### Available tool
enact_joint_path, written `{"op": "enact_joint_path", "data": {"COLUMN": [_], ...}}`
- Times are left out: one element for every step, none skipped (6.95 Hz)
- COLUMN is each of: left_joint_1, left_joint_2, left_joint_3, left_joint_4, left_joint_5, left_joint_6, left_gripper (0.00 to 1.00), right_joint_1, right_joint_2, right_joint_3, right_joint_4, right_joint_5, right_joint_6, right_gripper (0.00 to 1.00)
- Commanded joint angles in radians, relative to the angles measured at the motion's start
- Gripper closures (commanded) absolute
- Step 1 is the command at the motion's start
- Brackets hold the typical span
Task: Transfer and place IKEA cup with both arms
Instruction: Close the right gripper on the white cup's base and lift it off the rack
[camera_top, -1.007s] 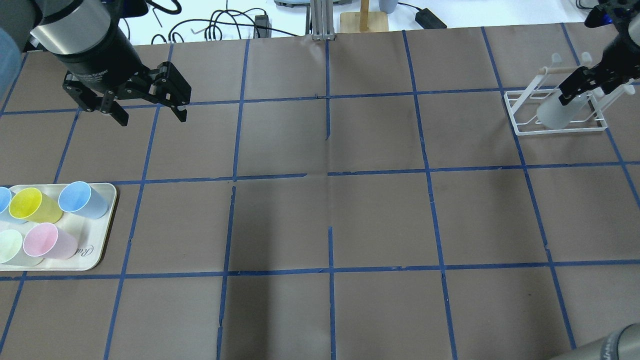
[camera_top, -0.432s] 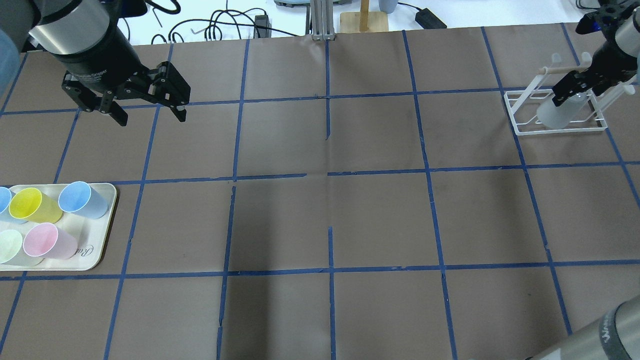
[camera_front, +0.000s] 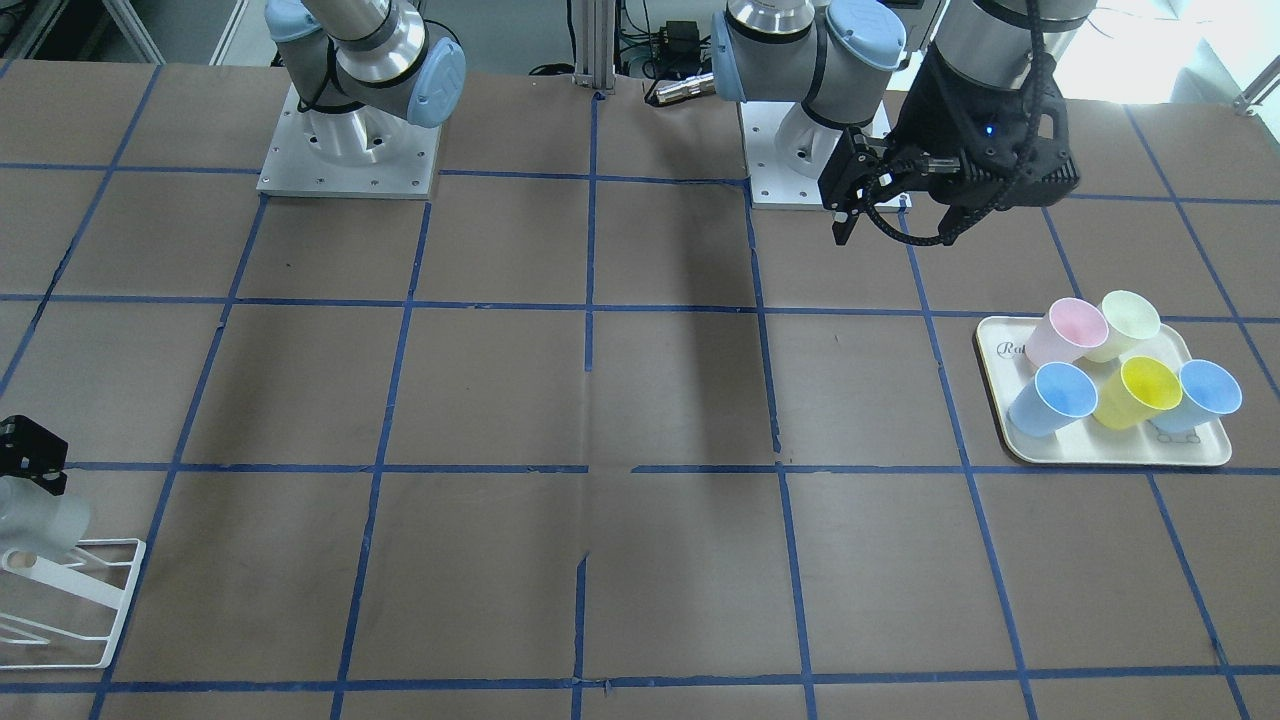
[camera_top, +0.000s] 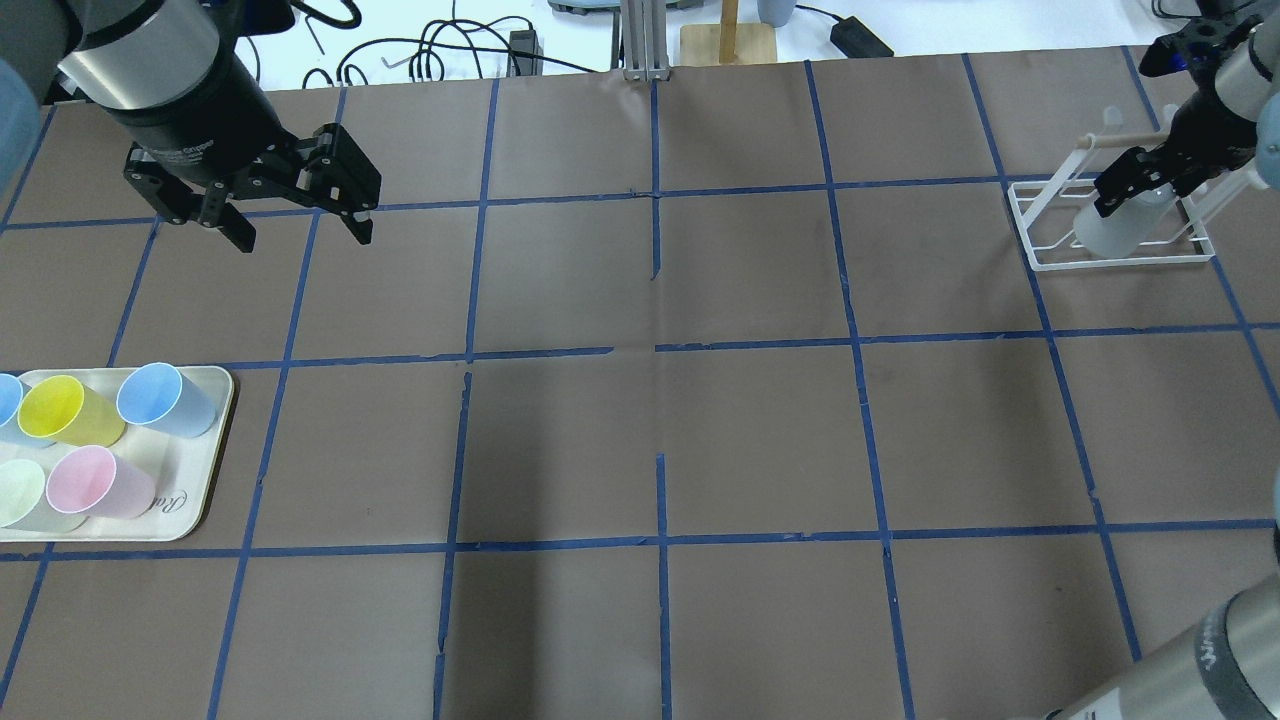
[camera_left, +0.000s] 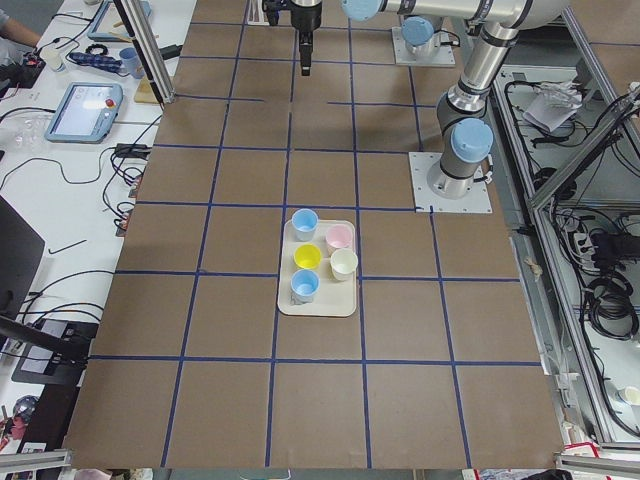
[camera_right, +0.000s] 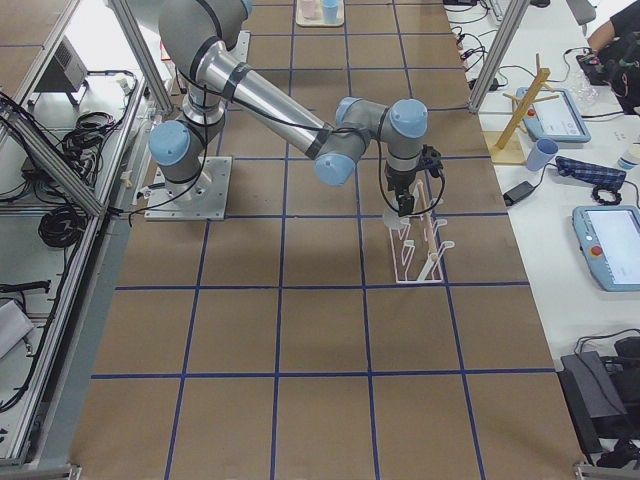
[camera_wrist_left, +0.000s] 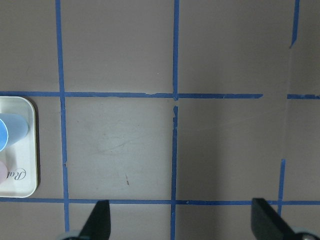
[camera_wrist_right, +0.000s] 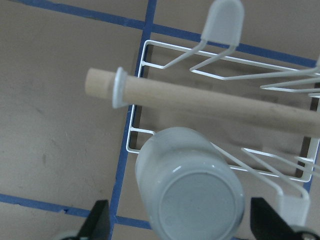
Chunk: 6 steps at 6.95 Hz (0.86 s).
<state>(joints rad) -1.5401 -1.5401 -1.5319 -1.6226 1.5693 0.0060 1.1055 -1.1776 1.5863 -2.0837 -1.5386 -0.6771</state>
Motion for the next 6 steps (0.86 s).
{"op": "enact_joint_path", "data": {"left_joint_1": [0.0, 0.0, 0.0, 0.0, 0.0, 0.0], "left_joint_2": [0.0, 0.0, 0.0, -0.002, 0.0, 0.0], "left_joint_3": [0.0, 0.001, 0.0, 0.001, 0.0, -0.001], "left_joint_4": [0.0, 0.0, 0.0, 0.0, 0.0, 0.0], "left_joint_5": [0.0, 0.0, 0.0, 0.0, 0.0, 0.0], "left_joint_6": [0.0, -0.001, -0.001, -0.001, -0.001, -0.001], "left_gripper": [0.0, 0.0, 0.0, 0.0, 0.0, 0.0], "right_joint_1": [0.002, 0.005, 0.005, 0.005, 0.004, 0.004], "right_joint_2": [0.007, 0.004, 0.01, 0.016, 0.021, 0.03], "right_joint_3": [0.001, 0.0, -0.009, -0.012, -0.011, -0.012], "right_joint_4": [-0.003, -0.001, -0.003, -0.004, -0.006, -0.006], "right_joint_5": [0.0, 0.0, 0.0, 0.006, 0.02, 0.02], "right_joint_6": [0.002, 0.011, 0.01, 0.01, 0.011, 0.011], "right_gripper": [0.0, 0.03, 0.05, 0.08, 0.08, 0.08]}}
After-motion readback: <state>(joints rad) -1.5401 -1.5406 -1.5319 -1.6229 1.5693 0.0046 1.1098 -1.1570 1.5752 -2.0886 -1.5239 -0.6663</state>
